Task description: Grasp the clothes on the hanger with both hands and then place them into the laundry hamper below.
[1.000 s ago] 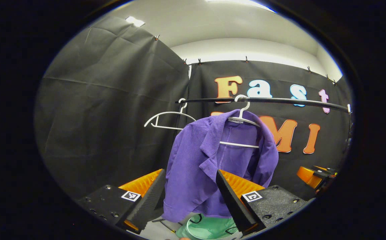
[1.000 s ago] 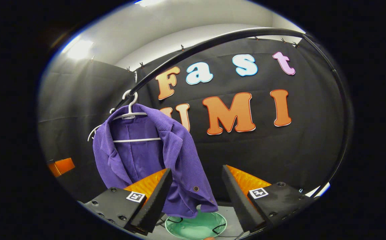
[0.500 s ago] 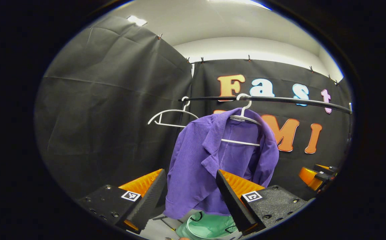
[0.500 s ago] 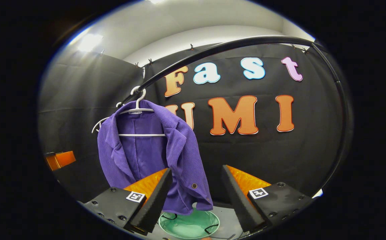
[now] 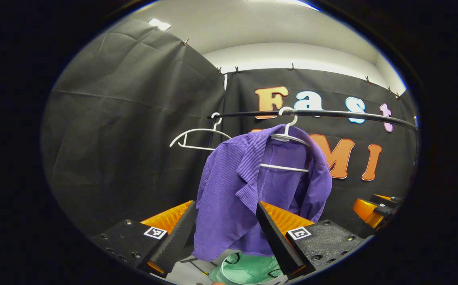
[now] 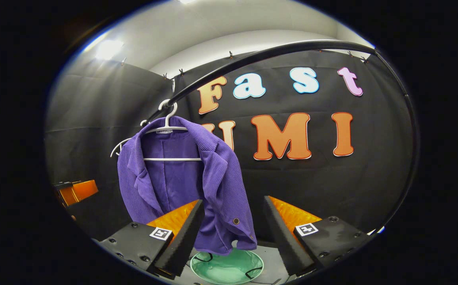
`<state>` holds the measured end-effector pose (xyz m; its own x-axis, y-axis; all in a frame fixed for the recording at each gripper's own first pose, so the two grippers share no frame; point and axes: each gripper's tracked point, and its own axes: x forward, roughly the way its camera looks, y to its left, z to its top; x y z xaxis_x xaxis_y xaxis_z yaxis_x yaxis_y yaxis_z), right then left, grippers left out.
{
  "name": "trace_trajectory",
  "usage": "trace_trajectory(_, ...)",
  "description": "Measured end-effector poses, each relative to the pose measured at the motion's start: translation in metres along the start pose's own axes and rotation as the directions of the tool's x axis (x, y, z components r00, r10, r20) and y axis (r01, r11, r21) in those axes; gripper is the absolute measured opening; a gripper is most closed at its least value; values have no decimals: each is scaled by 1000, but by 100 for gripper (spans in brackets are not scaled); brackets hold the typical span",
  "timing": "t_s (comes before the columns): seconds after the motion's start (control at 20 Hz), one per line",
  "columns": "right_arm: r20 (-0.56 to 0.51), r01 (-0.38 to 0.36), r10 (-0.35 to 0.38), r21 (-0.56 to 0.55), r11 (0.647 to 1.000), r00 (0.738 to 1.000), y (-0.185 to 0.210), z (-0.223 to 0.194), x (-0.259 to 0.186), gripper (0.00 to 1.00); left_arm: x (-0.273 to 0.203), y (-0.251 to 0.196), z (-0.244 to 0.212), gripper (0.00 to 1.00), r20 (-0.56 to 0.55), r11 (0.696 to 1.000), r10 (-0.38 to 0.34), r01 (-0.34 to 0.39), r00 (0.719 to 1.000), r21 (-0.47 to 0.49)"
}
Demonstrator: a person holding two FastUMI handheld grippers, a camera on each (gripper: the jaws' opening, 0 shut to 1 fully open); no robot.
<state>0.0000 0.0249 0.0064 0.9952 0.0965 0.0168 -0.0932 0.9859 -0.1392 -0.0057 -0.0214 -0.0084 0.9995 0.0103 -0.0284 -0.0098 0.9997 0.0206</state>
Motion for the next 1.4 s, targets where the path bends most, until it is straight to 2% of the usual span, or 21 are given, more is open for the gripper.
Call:
trace_trajectory(0.2,-9,-14,14,7,1000,1000,20,-11,32,98,33,0,-6,92,-2,1000,-5,5,1000,8)
trace_trajectory(0.4,-9,-13,13,12,1000,1000,25,-19,68,100,67,-17,-14,93,-17,997,-73,73,997,-11)
trace_trajectory(0.5,-13,0,0,10,1000,1000,22,-22,85,94,81,-17,-20,95,-27,997,-71,71,997,-2)
trace_trajectory(0.55,-15,-1,1,8,1000,1000,24,-25,93,99,87,-17,-24,96,-33,998,-69,69,997,1)
trace_trajectory(0.65,-13,-9,9,6,1000,1000,27,-27,106,99,100,-20,-29,96,-39,998,-69,69,997,-7)
trace_trajectory(0.7,-14,-15,15,8,1000,1000,28,-26,110,78,105,-22,-32,96,-41,997,-71,71,997,-8)
trace_trajectory(0.95,-25,-2,2,8,1000,1000,30,-31,138,78,129,-31,-46,93,-62,997,-74,74,995,5)
trace_trajectory(1.0,-24,-1,0,-4,1000,1000,32,-31,144,85,133,-32,-49,93,-65,998,-68,69,996,5)
trace_trajectory(1.1,-22,-2,1,-19,1000,1000,36,-31,154,86,144,-33,-52,93,-64,998,-54,55,996,8)
trace_trajectory(1.2,-34,0,0,-26,1000,999,39,-36,164,86,152,-38,-56,96,-64,999,-53,54,996,4)
trace_trajectory(1.25,-42,0,-1,-25,1000,999,39,-38,167,86,157,-38,-58,92,-70,999,-48,49,996,8)
trace_trajectory(1.3,-54,-2,1,-20,1000,999,40,-43,171,78,160,-40,-61,99,-75,999,-51,52,996,10)
trace_trajectory(1.4,-63,1,-1,-11,1000,998,37,-46,174,63,167,-39,-63,74,-71,999,-41,42,997,16)
